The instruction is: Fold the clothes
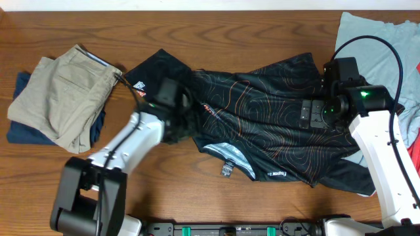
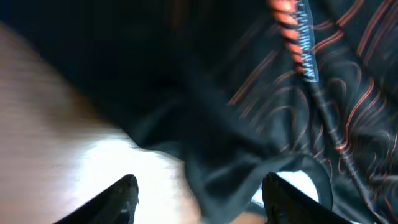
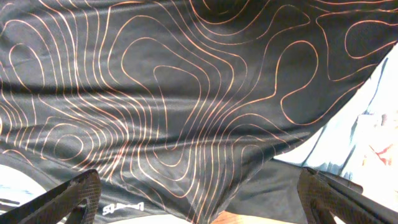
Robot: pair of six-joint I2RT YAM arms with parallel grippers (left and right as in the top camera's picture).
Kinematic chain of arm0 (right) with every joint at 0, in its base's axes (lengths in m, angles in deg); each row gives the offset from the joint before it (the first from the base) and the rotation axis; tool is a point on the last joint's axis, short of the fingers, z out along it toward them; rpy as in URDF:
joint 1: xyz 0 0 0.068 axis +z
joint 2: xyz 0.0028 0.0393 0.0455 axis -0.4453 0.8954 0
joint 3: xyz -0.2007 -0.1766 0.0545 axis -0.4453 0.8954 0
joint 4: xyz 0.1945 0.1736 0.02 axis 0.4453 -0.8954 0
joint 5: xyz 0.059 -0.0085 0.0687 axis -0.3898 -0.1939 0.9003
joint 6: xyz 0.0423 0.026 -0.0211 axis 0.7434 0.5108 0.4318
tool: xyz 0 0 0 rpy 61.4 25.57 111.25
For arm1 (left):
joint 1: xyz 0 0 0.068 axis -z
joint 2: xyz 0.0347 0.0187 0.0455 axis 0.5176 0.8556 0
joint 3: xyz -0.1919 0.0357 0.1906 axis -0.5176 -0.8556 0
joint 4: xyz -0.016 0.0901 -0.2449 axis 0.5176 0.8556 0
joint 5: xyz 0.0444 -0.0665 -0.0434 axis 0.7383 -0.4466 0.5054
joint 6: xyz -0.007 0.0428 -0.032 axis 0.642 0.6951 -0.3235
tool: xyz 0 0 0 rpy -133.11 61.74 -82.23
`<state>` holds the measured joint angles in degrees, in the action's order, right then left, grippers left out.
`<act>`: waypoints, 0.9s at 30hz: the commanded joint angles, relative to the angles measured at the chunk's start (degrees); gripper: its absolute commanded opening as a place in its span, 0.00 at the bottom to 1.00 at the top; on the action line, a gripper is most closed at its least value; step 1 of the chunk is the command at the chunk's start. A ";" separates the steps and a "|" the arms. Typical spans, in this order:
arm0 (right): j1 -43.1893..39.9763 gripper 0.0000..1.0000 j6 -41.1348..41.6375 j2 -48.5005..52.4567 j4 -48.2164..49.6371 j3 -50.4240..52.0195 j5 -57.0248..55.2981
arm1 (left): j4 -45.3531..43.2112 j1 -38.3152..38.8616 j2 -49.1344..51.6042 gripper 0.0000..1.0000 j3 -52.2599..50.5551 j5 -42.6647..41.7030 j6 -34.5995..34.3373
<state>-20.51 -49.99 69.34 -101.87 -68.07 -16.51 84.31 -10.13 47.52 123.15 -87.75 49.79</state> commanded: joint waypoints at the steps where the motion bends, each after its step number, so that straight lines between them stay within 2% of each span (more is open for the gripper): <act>1: -0.79 0.99 0.94 -0.76 -0.26 -0.70 -0.35 | -3.56 3.28 0.59 0.65 -2.78 1.95 -2.58; 6: -0.79 0.99 0.92 -0.76 -0.44 -0.70 -0.37 | -5.09 6.73 0.59 0.66 -4.20 9.40 -5.33; 9: -0.79 0.99 0.92 -0.76 -0.48 -0.70 -0.37 | -6.01 7.19 0.59 0.65 -4.24 9.57 -5.66; 12: -0.79 0.99 0.94 -0.76 -0.48 -0.70 -0.35 | -6.84 7.17 0.59 0.57 -4.31 9.64 -6.40; 24: -0.79 0.99 0.94 -0.76 -1.14 -0.70 -0.37 | -7.82 7.30 3.50 0.56 -4.70 9.92 -6.58; 25: -0.79 0.99 0.94 -0.76 -1.14 -0.70 -0.37 | -7.82 7.32 4.24 0.55 -4.70 9.81 -6.58; 26: -0.79 0.99 0.94 -0.76 -1.14 -0.70 -0.37 | -7.82 7.34 5.01 0.45 -4.70 9.77 -6.56; 27: -0.79 0.99 0.92 -0.76 -1.16 -0.70 -0.37 | -7.82 7.32 5.51 0.27 -4.70 9.79 -6.51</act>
<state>-20.51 -49.99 69.34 -102.92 -68.07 -16.51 75.93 -2.99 50.10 119.57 -78.94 43.26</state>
